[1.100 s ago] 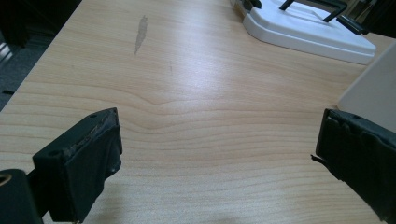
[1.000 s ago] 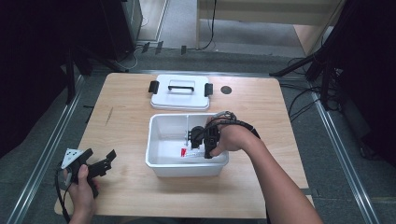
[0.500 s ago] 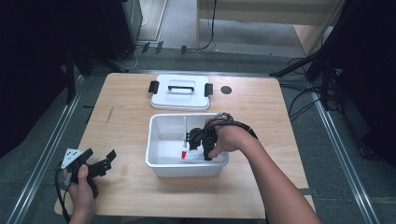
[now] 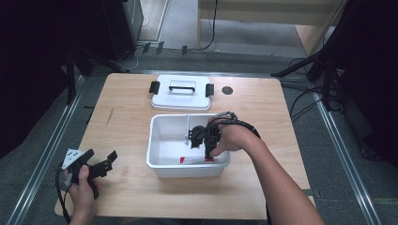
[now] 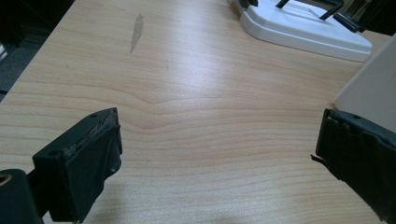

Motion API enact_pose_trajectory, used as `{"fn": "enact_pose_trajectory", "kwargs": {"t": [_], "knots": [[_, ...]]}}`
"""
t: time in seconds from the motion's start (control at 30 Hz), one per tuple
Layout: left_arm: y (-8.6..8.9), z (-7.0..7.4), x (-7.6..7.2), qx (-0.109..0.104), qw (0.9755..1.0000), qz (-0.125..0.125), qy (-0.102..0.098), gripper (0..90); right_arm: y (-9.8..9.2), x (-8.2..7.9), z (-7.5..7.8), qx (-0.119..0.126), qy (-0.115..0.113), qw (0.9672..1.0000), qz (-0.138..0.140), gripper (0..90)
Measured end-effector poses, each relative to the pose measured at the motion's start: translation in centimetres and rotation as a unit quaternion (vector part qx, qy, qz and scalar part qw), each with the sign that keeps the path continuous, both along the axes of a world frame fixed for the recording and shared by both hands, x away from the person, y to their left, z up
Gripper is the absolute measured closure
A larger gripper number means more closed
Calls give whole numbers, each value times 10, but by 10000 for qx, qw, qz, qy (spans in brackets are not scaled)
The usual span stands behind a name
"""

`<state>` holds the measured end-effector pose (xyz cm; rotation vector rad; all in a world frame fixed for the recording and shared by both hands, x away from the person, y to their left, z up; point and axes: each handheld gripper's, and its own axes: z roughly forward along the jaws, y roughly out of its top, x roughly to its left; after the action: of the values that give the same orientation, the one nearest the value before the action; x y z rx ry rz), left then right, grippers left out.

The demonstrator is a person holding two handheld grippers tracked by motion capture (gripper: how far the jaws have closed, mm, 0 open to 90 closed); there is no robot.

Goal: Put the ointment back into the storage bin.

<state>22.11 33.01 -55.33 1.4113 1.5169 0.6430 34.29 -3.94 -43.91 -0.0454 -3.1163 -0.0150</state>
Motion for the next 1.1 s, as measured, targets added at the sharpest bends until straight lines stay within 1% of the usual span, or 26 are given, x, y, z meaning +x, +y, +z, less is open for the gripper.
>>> {"fn": "enact_pose_trajectory", "kwargs": {"t": [0.07, 0.17, 0.27, 0.33, 0.37, 0.4, 0.43, 0.53, 0.57, 0.7, 0.83, 0.87, 0.93, 1.0, 1.1], "knots": [[0, 0, 0, 5, 10000, 10, 1, 8, -2, 0, 3, 33, -27, 10000, -30, 794], [-1, 0, 0, 17, 10000, 26, 0, 8, -6, -1, 10, 164, -37, 9998, -76, 808], [-1, 0, 0, 26, 10000, 20, -8, 9, -10, -2, 19, 316, -45, 9994, -119, 818], [-1, 0, 0, 26, 10000, 28, -21, 8, -13, -3, 26, 403, -94, 9990, -138, 824], [-1, 0, 0, 27, 10000, 29, -21, 8, -15, -4, 31, 449, -113, 9987, -196, 827], [-1, 0, 0, 32, 10000, 25, -19, 9, -16, -3, 34, 509, -110, 9985, -173, 827], [-1, 0, 0, 24, 10000, 30, -19, 8, -18, -4, 38, 537, -114, 9982, -235, 826], [-1, 0, 0, 21, 10000, 28, -17, 8, -24, -5, 48, 710, -104, 9972, -212, 813], [-1, 0, 0, 19, 10000, 27, -19, 8, -26, -6, 51, 735, -93, 9969, -248, 810], [-1, 0, 0, 21, 10000, 24, -18, 8, -34, -6, 59, 883, -124, 9956, -290, 802], [-1, 0, 0, 30, 10000, 24, -14, 9, -44, -8, 65, 920, -131, 9949, -384, 796], [-1, 0, 0, 33, 10000, 21, -15, 8, -47, -7, 66, 968, -141, 9945, -367, 794], [-1, 0, 0, 39, 10000, 19, -18, 9, -52, -8, 69, 968, -159, 9942, -440, 790], [-1, 0, 0, 42, 10000, 17, -17, 9, -59, -8, 71, 1022, -166, 9937, -423, 789], [-1, 0, 0, 50, 10000, 22, -13, 9, -66, -10, 76, 1064, -184, 9928, -523, 787]]}}
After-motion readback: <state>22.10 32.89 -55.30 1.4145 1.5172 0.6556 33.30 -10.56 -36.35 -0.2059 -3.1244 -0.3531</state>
